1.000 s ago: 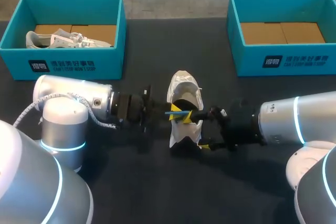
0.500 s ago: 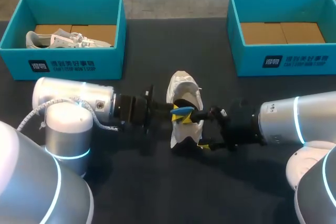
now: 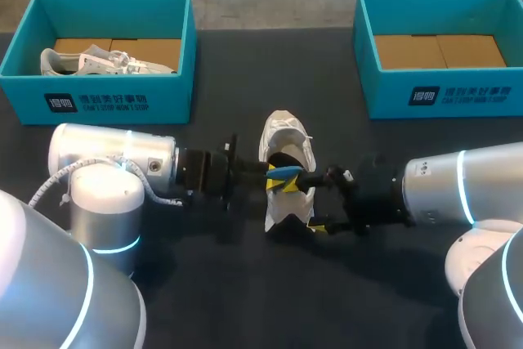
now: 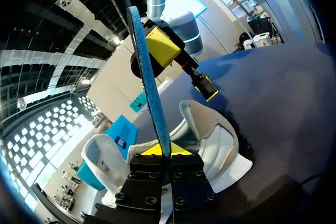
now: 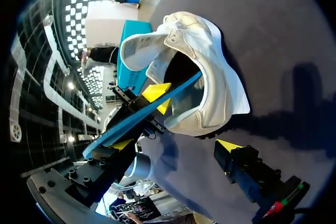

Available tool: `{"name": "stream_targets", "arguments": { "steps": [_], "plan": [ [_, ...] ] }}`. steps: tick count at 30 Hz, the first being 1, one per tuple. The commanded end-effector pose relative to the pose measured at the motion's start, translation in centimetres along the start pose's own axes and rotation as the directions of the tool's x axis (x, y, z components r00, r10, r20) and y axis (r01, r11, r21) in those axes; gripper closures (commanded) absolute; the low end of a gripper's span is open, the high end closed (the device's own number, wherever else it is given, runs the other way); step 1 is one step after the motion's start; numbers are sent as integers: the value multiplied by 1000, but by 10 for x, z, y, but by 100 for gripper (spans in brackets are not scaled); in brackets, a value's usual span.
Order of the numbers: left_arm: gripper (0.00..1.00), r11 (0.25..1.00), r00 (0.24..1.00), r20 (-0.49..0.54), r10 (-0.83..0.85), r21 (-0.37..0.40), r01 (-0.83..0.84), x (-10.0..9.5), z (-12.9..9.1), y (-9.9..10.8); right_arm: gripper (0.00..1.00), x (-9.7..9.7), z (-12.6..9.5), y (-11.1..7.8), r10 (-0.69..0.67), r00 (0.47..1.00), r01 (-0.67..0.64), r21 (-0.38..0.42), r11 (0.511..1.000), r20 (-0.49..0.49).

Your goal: Take the shoe out of the shoebox, open the shoe tongue, remove and reinsert the insole, then place the shoe into the shoebox

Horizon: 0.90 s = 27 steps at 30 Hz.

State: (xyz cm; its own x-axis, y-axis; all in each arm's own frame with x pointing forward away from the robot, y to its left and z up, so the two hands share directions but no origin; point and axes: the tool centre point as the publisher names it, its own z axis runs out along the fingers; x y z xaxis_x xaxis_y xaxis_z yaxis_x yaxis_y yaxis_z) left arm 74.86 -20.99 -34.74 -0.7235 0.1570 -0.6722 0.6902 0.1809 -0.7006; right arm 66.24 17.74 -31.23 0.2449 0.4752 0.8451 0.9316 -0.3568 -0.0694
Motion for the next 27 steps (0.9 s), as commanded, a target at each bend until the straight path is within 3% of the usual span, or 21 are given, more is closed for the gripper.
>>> {"name": "stream_targets", "arguments": {
  "steps": [1,4,5,6,7,12,17,27],
  "plan": [
    [100,1000,1000,-5,-10,11,10,0,1,0,0,2,2,-2,1,1000,-1,-6,1000,8],
    [100,999,1000,1,-30,18,30,1,0,-1,0,2,2,-2,1,1000,-1,-6,1000,8],
    [95,999,1000,2,-29,17,29,1,-1,-2,0,2,2,-2,1,1000,-1,-6,1000,8],
    [72,999,999,6,-39,21,39,1,-2,-2,0,2,2,-2,1,1000,-1,-6,1000,8],
    [68,999,999,7,-40,22,40,0,-3,-4,0,2,2,-2,1,1000,-1,-6,1000,8],
    [64,998,998,13,-56,28,56,-3,-6,-11,0,2,2,-2,1,1000,-1,-6,1000,8],
    [64,997,997,12,-70,33,69,-2,-8,-18,0,2,2,-2,1,1000,-1,-6,1000,8],
    [80,997,998,11,-65,34,65,1,-9,-28,0,2,2,-2,1,1000,-1,-6,1000,8]
  ]
}}
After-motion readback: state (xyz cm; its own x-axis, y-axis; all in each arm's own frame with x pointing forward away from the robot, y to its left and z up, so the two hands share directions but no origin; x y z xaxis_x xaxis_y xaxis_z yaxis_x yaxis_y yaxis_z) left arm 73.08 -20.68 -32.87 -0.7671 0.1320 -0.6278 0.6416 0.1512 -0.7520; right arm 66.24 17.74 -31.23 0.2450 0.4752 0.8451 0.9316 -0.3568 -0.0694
